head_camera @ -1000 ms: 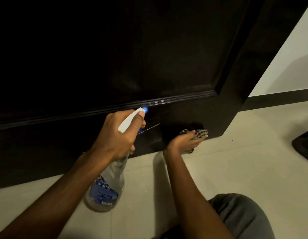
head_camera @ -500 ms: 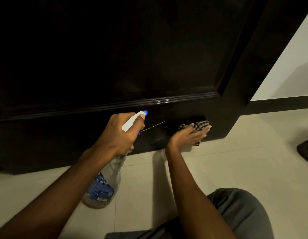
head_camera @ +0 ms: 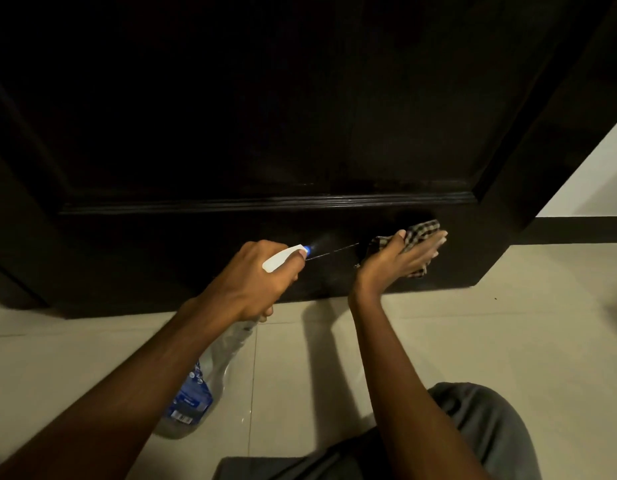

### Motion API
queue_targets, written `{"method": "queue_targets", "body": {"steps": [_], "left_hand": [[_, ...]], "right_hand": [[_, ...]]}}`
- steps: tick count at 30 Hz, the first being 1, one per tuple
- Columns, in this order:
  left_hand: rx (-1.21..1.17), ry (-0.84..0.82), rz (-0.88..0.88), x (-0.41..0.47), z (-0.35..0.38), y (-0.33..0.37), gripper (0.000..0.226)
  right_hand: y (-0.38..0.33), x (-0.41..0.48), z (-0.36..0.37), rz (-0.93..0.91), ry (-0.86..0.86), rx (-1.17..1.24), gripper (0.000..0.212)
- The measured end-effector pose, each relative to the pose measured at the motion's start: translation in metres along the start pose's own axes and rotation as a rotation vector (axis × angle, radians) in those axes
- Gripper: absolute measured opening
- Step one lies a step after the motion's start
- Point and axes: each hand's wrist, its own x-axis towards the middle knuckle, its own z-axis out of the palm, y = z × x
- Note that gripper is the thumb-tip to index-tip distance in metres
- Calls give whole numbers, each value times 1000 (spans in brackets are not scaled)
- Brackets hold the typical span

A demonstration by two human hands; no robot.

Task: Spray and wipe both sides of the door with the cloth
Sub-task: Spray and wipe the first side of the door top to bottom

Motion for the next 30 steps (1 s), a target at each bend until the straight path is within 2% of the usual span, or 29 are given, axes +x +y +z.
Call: {"method": "queue_targets", "body": {"steps": [2, 4, 8, 10, 11, 12, 13, 15, 17, 19, 20, 22, 25, 27, 28, 29, 30], "left_hand": [[-26, 27, 10, -1, -7, -2, 40], [-63, 77, 40, -2, -16, -4, 40], [-99, 134, 173, -8, -34, -9, 45], [-112, 144, 231, -11, -39, -10, 46], [-112, 150, 253, -12, -39, -11, 46], [-111, 159, 269, -13, -39, -13, 45], [-111, 172, 276, -13, -40, -16, 43], [-133, 203, 272, -12, -42, -22, 38], [-170, 227, 266, -13, -47, -28, 40], [-188, 257, 264, -14, -54, -33, 42], [-195, 268, 261, -14, -57, -35, 41], [-196, 288, 268, -14, -63, -37, 40], [-198, 313, 276, -18, -76, -41, 42], [-200, 345, 281, -22, -85, -45, 40], [-197, 368, 278, -25, -89, -47, 38], [-193, 385, 271, -28, -92, -48, 36], [-192, 392, 266, -30, -95, -48, 36]], "right_hand": [[-13, -17, 8, -171, -26, -12, 66], [-8, -39, 15, -374, -140, -78, 67], [52, -62, 8, -965, -495, -493, 81], [74, -47, -6, -1256, -582, -637, 81], [79, -39, -12, -1324, -593, -677, 80], [80, -35, -17, -1306, -585, -675, 80], [77, -34, -18, -1197, -543, -635, 80], [67, -34, -11, -772, -333, -440, 77], [51, -22, 5, -360, -33, -169, 68], [33, -19, 19, -213, 118, -60, 64], [28, -27, 25, -238, 102, -85, 64], [26, -62, 30, -422, -58, -202, 67], [37, -100, 25, -942, -463, -490, 78], [42, -80, 15, -1329, -619, -651, 75], [41, -69, 9, -1405, -650, -687, 71], [39, -61, 5, -1378, -647, -682, 69], [34, -58, 3, -1249, -603, -632, 70]]}}
